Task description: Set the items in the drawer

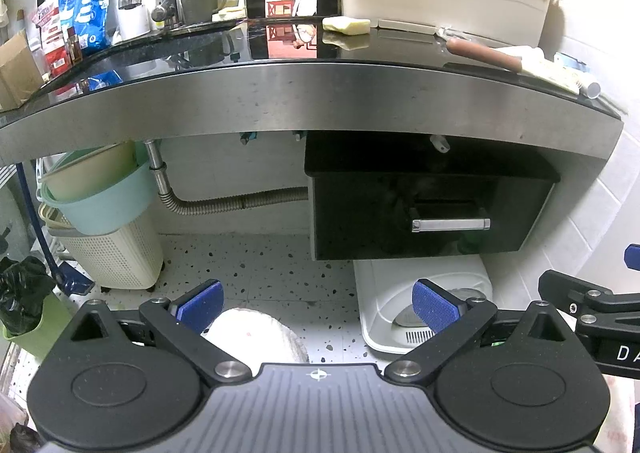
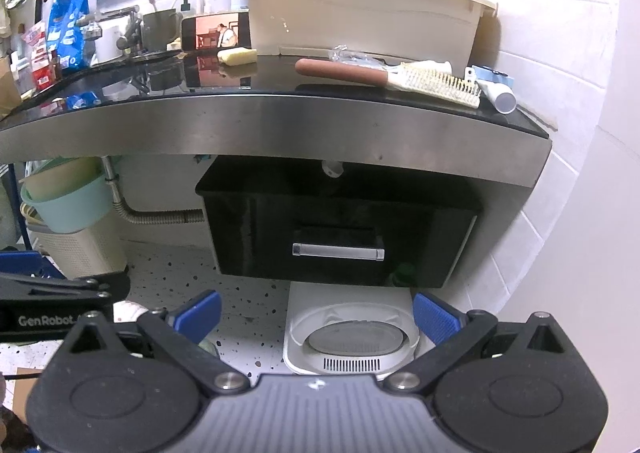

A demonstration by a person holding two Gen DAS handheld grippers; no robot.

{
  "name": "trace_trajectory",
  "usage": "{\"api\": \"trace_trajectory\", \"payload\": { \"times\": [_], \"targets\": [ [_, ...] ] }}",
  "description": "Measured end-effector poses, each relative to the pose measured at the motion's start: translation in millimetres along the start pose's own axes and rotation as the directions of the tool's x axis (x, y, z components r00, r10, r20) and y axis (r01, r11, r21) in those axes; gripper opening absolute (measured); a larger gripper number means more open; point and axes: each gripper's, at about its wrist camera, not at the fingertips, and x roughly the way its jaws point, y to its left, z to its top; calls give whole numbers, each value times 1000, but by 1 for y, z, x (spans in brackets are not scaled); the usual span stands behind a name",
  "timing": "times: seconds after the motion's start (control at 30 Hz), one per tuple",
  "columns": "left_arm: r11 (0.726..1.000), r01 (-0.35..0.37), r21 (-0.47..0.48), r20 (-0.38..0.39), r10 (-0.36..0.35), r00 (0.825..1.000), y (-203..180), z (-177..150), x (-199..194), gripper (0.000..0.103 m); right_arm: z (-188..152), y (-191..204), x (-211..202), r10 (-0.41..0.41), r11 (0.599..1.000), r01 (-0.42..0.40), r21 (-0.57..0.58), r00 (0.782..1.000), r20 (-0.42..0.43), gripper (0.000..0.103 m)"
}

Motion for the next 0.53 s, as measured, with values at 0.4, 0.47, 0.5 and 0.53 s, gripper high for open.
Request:
{"api": "trace_trajectory", "payload": {
  "times": [0.4, 0.47, 0.5, 0.53],
  "targets": [
    [1000, -2, 3, 0, 2, 1000, -1, 0, 0, 102, -1, 0, 1, 3, 1000, -3, 4, 1000, -7, 103],
    [1000, -3, 5, 0, 3, 1000, -2, 0, 0, 102, -1, 1, 1, 5, 1000, -5, 4, 1000, -7, 103],
    [1000, -3, 5, -1, 3, 1000, -2, 0, 0, 102, -1, 1, 1, 6, 1000, -6, 5, 1000, -7, 103],
    [1000, -2, 5, -1, 2, 1000, -2, 0, 1, 102, -1, 1, 1, 7, 1000, -7, 5, 1000, -8, 103]
  ]
}}
